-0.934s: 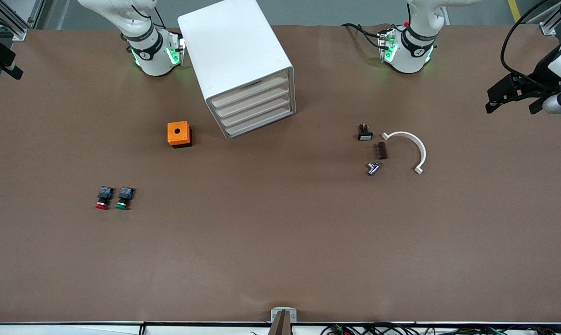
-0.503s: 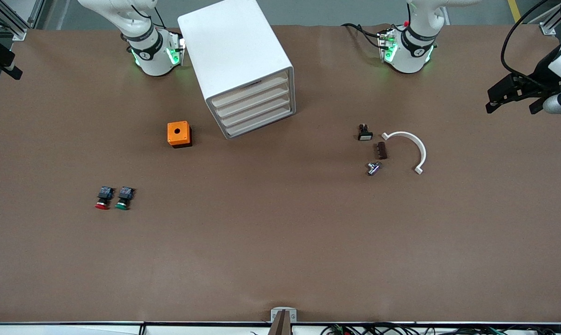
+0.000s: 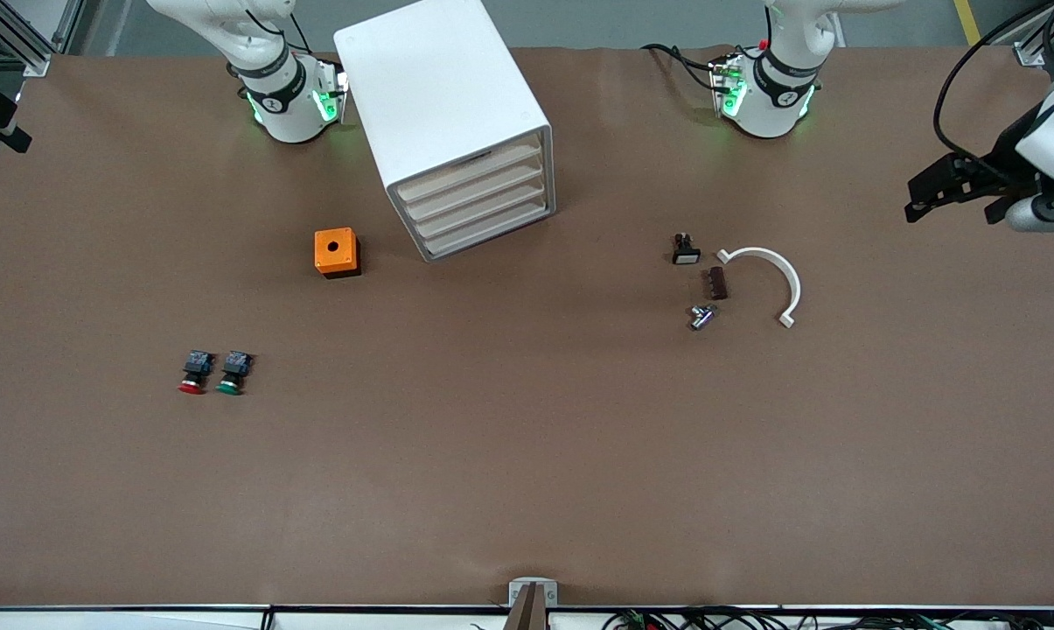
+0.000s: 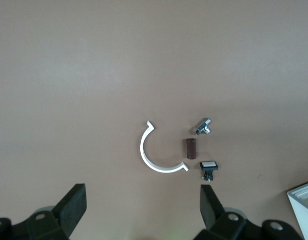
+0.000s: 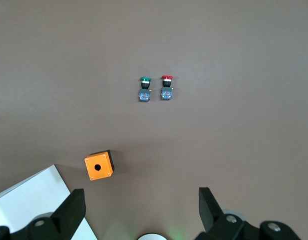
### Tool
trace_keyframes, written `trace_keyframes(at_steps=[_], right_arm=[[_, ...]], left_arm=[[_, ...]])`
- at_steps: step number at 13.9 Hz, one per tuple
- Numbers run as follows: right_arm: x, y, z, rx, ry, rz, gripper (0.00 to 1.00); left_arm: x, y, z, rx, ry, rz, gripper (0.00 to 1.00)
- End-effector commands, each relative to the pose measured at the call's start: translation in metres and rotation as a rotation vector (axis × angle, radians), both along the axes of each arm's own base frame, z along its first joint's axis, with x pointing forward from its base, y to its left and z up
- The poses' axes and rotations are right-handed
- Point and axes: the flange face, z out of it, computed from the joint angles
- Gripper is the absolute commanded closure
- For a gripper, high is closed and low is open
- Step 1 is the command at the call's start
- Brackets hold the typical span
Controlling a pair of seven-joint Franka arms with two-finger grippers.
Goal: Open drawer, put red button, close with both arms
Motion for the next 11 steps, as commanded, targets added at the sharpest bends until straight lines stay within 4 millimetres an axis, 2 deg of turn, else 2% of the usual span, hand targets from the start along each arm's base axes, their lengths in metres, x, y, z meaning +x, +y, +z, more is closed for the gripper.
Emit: trace_keyframes(at_steps=[1, 4, 7, 11], right_arm=[[-0.002, -0.002, 0.0, -0.012, -0.008, 0.003, 0.0], [-0.003, -0.004, 0.0, -0.021, 0.0, -0.001, 0.0], [-0.002, 0.0, 0.011, -0.031, -0.036, 0.004, 0.0], [0.006, 0.007, 0.014, -0.04, -0.079, 0.014, 0.0]], left_arm=[[0.013, -0.032, -0.027, 0.005, 0.058, -0.031, 0.0], [0.021, -0.073, -0.058, -0.033, 0.124, 0.002, 0.0], [0.024, -0.114, -0.088, -0.094, 0.199, 0.078, 0.0], [0.023, -0.17, -0.133, -0.091, 0.299, 0.152, 0.0]])
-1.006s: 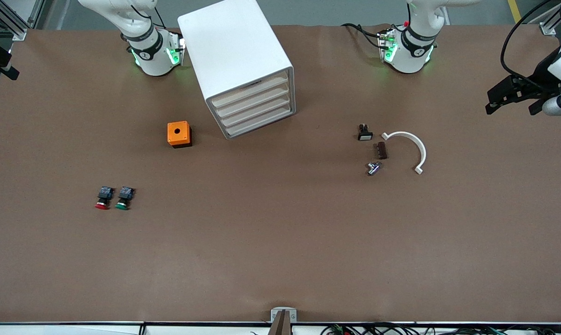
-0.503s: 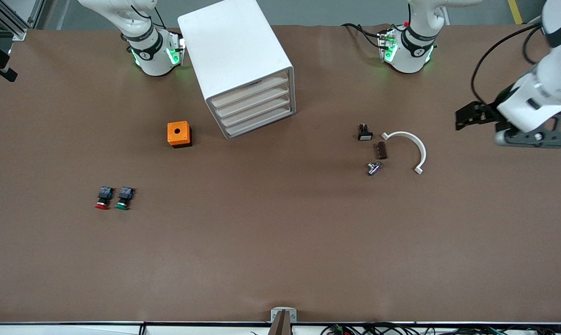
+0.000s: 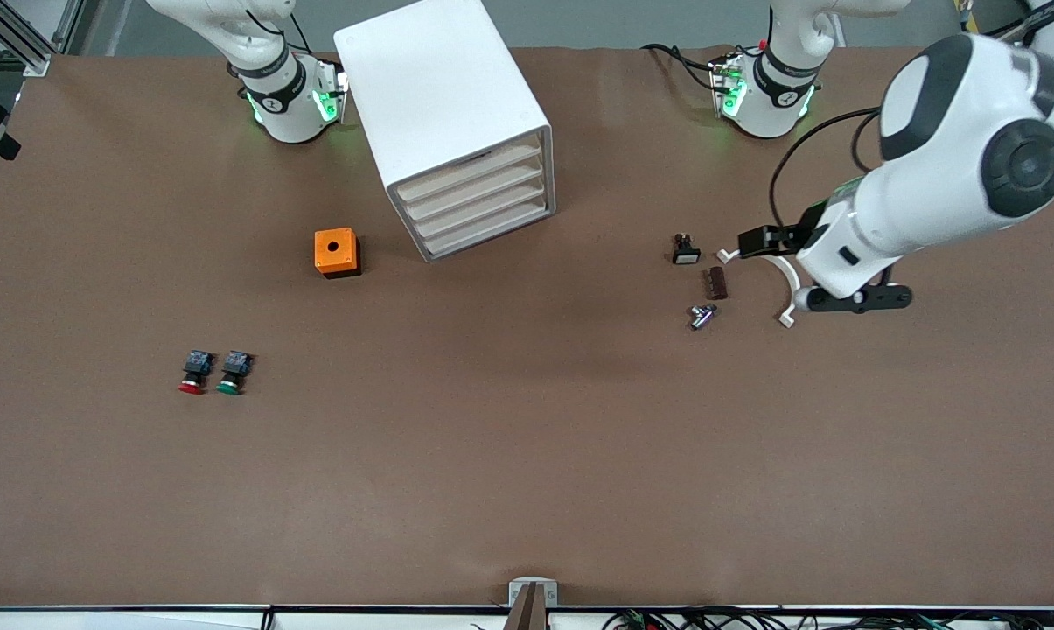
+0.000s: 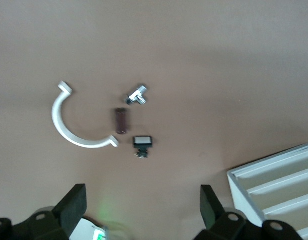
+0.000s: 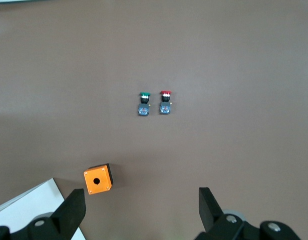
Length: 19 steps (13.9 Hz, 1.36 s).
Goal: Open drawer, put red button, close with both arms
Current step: 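Reach the left gripper to the white cabinet's drawer handle and grasp it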
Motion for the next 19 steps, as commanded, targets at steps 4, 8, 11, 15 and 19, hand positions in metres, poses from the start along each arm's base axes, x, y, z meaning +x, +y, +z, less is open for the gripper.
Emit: trace_keyframes(at_steps=[4, 8, 11, 15, 19], right_arm=[[-0.003, 0.007, -0.002, -0.017, 0.036, 0.007, 0.0], [-0.01, -0.001, -0.001, -0.013, 0.067, -0.009, 0.0], [-0.015, -0.012, 0.004, -0.011, 0.062, -0.049, 0.0], [-0.022, -0.015, 0.02, -0.003, 0.059, -0.173, 0.0], [-0.017, 0.004, 0.011, 0.01, 0.083, -0.232, 0.0]], left_arm=[[0.01, -0.067, -0.04, 0.052, 0.077, 0.116, 0.0], [0.015, -0.103, -0.064, 0.094, 0.103, 0.174, 0.0], [0.01, -0.13, -0.081, 0.128, 0.116, 0.23, 0.0], [0.004, -0.163, -0.099, 0.149, 0.136, 0.364, 0.0], [0.007, -0.181, -0.108, 0.113, 0.216, 0.475, 0.0]])
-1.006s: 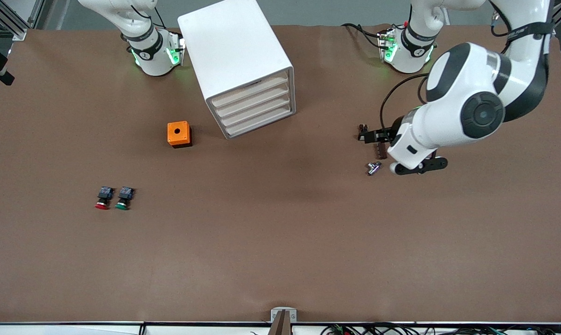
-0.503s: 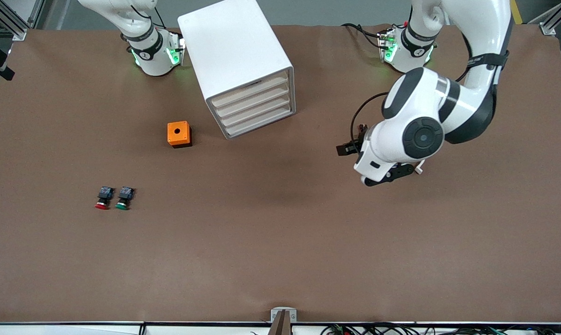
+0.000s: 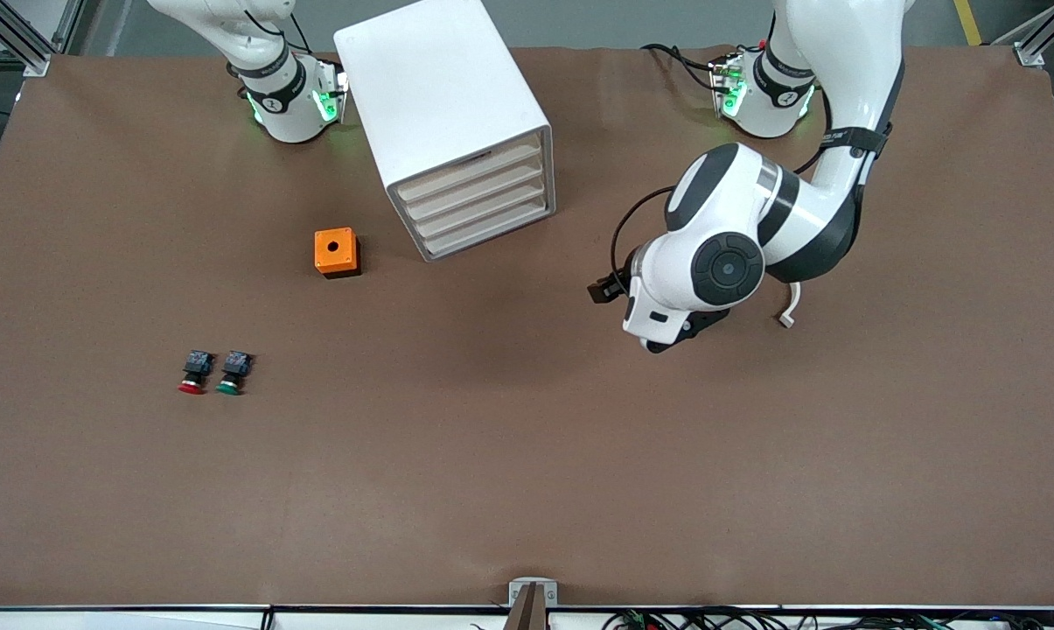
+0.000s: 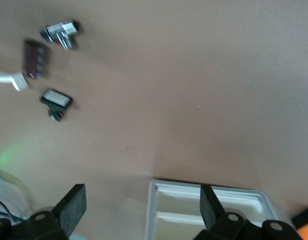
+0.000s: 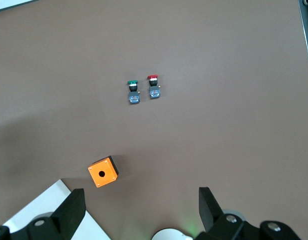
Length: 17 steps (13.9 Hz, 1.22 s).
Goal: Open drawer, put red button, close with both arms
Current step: 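Reach the left gripper to the white cabinet's drawer handle and grasp it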
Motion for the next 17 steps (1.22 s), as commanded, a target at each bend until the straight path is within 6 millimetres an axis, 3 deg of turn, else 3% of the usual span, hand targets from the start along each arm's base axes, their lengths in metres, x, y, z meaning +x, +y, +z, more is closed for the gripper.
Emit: trace_keyframes(at_steps=[1, 5, 9, 17], right_arm=[[0.001, 0.012, -0.006, 0.001, 0.028, -0.038, 0.0], [-0.003, 0.006, -0.005, 0.007, 0.041, -0.051, 0.0], [-0.004, 0.005, -0.003, 0.007, 0.035, -0.053, 0.0], [0.0, -0.004, -0.005, 0.005, 0.035, -0.07, 0.0]], left_arm=[[0.006, -0.009, -0.008, -0.031, 0.048, 0.064, 0.0], [-0.01, -0.035, -0.041, 0.038, 0.144, 0.167, 0.0], [-0.034, -0.064, -0.062, 0.136, 0.225, 0.275, 0.0], [-0.055, -0.088, -0.112, 0.253, 0.438, 0.492, 0.0]])
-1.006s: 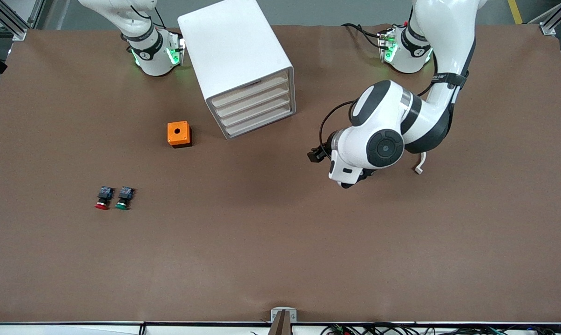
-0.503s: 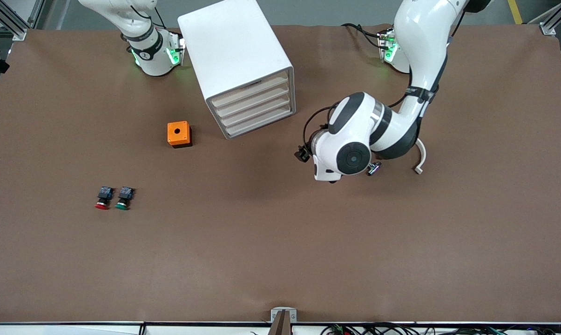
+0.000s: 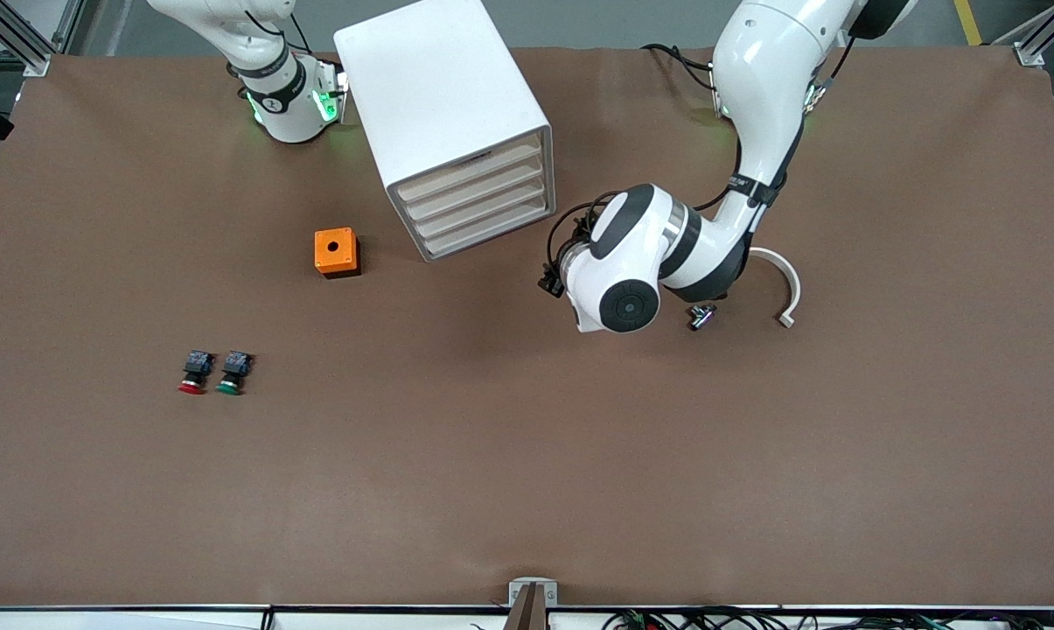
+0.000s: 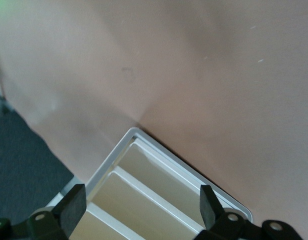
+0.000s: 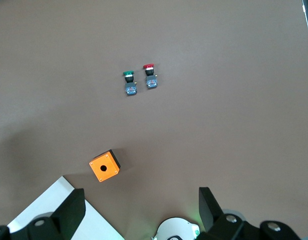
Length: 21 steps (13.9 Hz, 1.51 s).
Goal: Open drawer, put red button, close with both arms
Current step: 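Reach the left gripper to the white cabinet's drawer handle and grasp it, then pull the drawer open with the left gripper while the right gripper reaches buttons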
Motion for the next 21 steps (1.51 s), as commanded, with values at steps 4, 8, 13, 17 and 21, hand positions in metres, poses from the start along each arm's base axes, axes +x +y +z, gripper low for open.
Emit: trace_keyframes(at_steps=[4, 8, 13, 17, 21], right_arm=[[0.004, -0.008, -0.001, -0.009, 0.001, -0.027, 0.0], [0.009, -0.012, -0.004, -0.014, -0.008, -0.035, 0.0], [0.004, -0.04, 0.002, -0.017, -0.021, -0.095, 0.0], [0.021, -0.041, -0.024, -0.001, 0.038, -0.096, 0.0], [0.04, -0.047, -0.054, 0.015, 0.096, -0.082, 0.0]], left_arm=[[-0.008, -0.017, -0.018, 0.062, 0.214, 0.228, 0.0], [-0.023, -0.022, -0.048, 0.134, 0.406, 0.307, 0.0], [-0.046, -0.037, -0.066, 0.175, 0.557, 0.325, 0.0], [-0.082, -0.054, -0.082, 0.213, 0.654, 0.282, 0.0], [-0.107, -0.056, -0.099, 0.297, 0.722, 0.254, 0.0]])
